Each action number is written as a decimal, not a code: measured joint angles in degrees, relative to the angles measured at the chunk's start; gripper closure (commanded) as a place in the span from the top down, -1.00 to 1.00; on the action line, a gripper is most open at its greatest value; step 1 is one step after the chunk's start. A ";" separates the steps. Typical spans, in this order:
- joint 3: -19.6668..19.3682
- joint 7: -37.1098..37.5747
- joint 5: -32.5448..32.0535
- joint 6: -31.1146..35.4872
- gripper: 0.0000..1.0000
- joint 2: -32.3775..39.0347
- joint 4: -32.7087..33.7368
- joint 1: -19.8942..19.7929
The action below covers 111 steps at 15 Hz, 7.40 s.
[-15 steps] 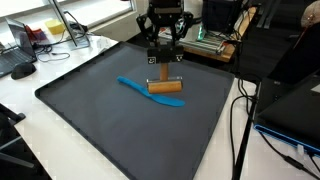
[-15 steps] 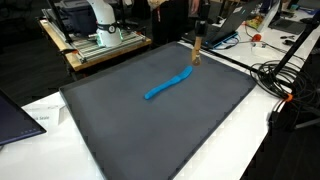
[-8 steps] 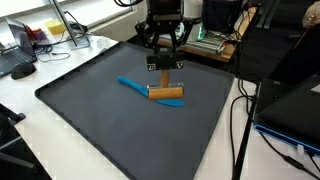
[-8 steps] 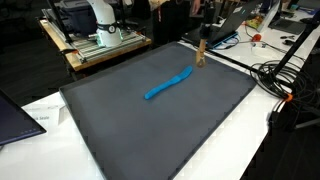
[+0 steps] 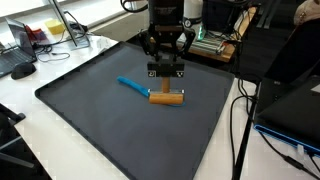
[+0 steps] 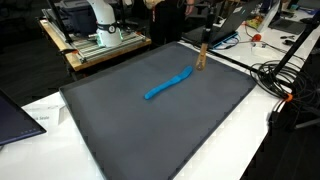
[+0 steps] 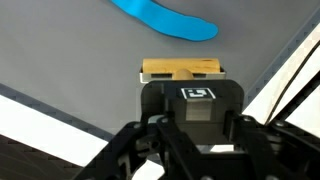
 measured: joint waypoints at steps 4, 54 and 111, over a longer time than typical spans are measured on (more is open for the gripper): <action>-1.09 10.54 -5.68 -3.16 -0.57 3.60 4.10 2.56; -5.51 14.26 9.19 -19.46 -0.57 17.78 25.59 -10.15; -12.17 -32.92 37.02 8.70 -0.57 -16.06 -21.06 -25.90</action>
